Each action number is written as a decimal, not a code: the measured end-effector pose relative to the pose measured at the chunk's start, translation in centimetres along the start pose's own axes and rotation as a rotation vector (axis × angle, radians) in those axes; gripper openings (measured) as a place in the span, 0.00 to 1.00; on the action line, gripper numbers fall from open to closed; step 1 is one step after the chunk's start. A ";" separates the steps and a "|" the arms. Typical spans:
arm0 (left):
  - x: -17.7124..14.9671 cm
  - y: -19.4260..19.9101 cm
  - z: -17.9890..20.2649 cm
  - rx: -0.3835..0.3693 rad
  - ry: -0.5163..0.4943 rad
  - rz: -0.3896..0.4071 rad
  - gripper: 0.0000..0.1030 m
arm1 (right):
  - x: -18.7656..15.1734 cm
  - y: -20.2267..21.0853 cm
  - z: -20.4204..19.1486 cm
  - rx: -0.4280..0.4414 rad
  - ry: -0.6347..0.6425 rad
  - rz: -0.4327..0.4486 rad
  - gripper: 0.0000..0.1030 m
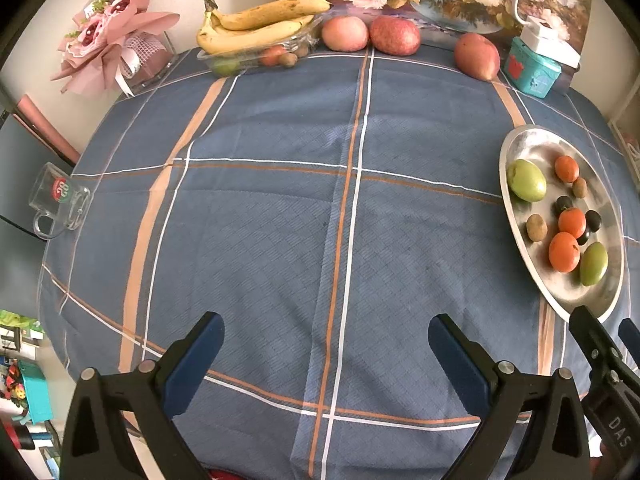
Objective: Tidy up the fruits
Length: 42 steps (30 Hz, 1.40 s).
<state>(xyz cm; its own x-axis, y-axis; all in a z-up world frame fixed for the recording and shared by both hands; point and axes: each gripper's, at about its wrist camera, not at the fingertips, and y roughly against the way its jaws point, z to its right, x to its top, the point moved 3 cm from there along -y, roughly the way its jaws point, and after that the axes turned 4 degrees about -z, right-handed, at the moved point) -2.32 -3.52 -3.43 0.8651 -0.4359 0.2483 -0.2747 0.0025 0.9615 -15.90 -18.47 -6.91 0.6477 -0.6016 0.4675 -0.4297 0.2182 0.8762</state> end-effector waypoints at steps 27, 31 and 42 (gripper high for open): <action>-0.3 0.3 -0.3 -0.022 0.019 -0.010 1.00 | -0.2 -0.1 -0.2 -0.002 -0.001 -0.006 0.97; -0.4 0.2 -0.3 -0.022 0.019 -0.009 1.00 | -0.2 -0.1 -0.2 -0.003 -0.002 -0.006 0.97; -0.5 0.1 -0.4 -0.015 0.022 -0.015 1.00 | -0.2 -0.1 -0.2 -0.004 -0.004 -0.006 0.97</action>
<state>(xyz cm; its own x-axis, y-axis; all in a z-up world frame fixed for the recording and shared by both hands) -2.61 -2.91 -3.46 0.8782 -0.4161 0.2358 -0.2549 0.0099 0.9669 -15.86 -18.18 -7.12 0.6477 -0.6063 0.4615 -0.4234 0.2172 0.8795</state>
